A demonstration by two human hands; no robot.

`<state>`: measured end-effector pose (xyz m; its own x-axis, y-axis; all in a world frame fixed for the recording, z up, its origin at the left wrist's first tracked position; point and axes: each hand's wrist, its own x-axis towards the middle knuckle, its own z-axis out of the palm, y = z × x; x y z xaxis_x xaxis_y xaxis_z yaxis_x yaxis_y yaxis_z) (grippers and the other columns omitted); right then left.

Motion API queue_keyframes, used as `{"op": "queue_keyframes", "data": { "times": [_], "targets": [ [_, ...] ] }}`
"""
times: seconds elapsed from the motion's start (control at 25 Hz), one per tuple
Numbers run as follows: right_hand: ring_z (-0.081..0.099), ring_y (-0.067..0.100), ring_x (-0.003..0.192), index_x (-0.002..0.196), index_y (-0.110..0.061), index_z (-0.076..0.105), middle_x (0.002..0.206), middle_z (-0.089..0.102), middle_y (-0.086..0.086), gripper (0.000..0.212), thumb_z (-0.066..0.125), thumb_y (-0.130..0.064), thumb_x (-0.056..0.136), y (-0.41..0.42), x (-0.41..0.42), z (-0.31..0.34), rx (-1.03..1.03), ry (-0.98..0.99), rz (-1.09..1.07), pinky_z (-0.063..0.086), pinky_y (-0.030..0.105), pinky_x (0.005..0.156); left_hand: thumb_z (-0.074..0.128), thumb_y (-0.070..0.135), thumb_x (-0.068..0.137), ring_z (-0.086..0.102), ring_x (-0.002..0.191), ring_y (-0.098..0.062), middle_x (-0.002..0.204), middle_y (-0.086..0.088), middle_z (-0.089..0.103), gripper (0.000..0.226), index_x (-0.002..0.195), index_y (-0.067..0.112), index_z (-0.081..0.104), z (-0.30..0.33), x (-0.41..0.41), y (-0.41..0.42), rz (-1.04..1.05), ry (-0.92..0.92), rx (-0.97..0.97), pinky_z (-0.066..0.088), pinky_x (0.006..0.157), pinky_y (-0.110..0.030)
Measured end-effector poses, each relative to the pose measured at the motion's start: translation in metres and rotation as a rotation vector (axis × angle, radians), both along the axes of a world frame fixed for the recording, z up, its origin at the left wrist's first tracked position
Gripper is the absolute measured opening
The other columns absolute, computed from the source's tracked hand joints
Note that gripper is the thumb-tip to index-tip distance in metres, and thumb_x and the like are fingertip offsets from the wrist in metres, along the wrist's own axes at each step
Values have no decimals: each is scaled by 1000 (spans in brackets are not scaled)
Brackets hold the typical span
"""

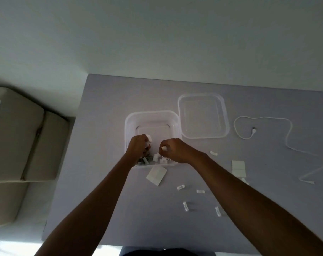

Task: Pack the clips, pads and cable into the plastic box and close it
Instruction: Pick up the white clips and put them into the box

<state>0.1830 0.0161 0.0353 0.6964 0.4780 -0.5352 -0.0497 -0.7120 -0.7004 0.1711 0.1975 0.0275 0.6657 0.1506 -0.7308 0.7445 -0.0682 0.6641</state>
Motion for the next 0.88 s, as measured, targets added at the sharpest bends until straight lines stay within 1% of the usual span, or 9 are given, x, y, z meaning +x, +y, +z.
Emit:
{"op": "queue_keyframes", "data": {
  "times": [0.12,0.2,0.32,0.44,0.52,0.56,0.72,0.8,0.88],
  "targets": [
    [63,26,89,94,-13,65,100,63,6,10,59,-19,90,10,0,-18,-233,-69,236,46,33,69,43,3,86,44,54,-19,63,-9,55,18,74,5,56,-13,5,2,-49,-9,27,34,47,-23],
    [62,27,98,110,-15,66,112,60,7,21,61,-18,89,11,-3,-23,-307,-74,252,46,32,74,44,4,89,48,58,-20,66,-8,57,19,74,7,56,-22,8,4,-106,-16,42,38,50,-25],
    [61,28,107,123,-21,65,127,59,10,33,61,-18,90,11,-7,-21,-302,-51,222,50,37,90,44,9,94,55,70,-23,76,-7,61,19,80,7,56,-31,9,4,-239,-57,100,44,62,-29],
    [60,29,116,126,-25,64,140,53,13,39,53,-8,93,6,-7,-6,-266,-29,218,48,36,97,45,8,97,59,82,-29,85,-12,60,16,84,7,53,-34,8,0,-409,-143,153,50,71,-33],
    [64,25,109,122,-24,67,132,61,8,41,49,-3,92,-1,-6,7,-216,-71,142,51,34,94,44,11,97,61,90,-36,90,-17,62,19,80,10,53,-38,8,-3,-505,-169,203,50,83,-44],
    [66,20,104,118,-23,70,124,68,4,38,49,-3,92,-6,-5,13,-175,-115,61,53,32,91,42,13,97,60,90,-35,91,-17,63,20,82,10,54,-39,7,-6,-544,-176,222,49,84,-45],
    [68,8,88,97,-18,72,99,74,-2,20,55,-7,93,-26,-14,19,-5,-311,-255,56,25,83,42,20,100,62,88,-27,94,-11,66,24,98,5,62,-34,0,-29,-720,-261,247,48,81,-38],
    [65,5,88,95,-17,71,99,73,-1,20,54,-5,94,-29,-24,15,8,-346,-304,54,20,84,44,23,100,63,86,-23,95,-8,68,27,101,6,65,-31,-6,-35,-816,-307,254,51,81,-36],
    [65,5,90,96,-14,71,101,73,0,21,53,-4,94,-29,-32,12,17,-357,-345,51,16,85,47,26,99,64,82,-15,97,-5,71,27,101,11,69,-32,-10,-35,-833,-369,249,54,82,-36]
  ]
}}
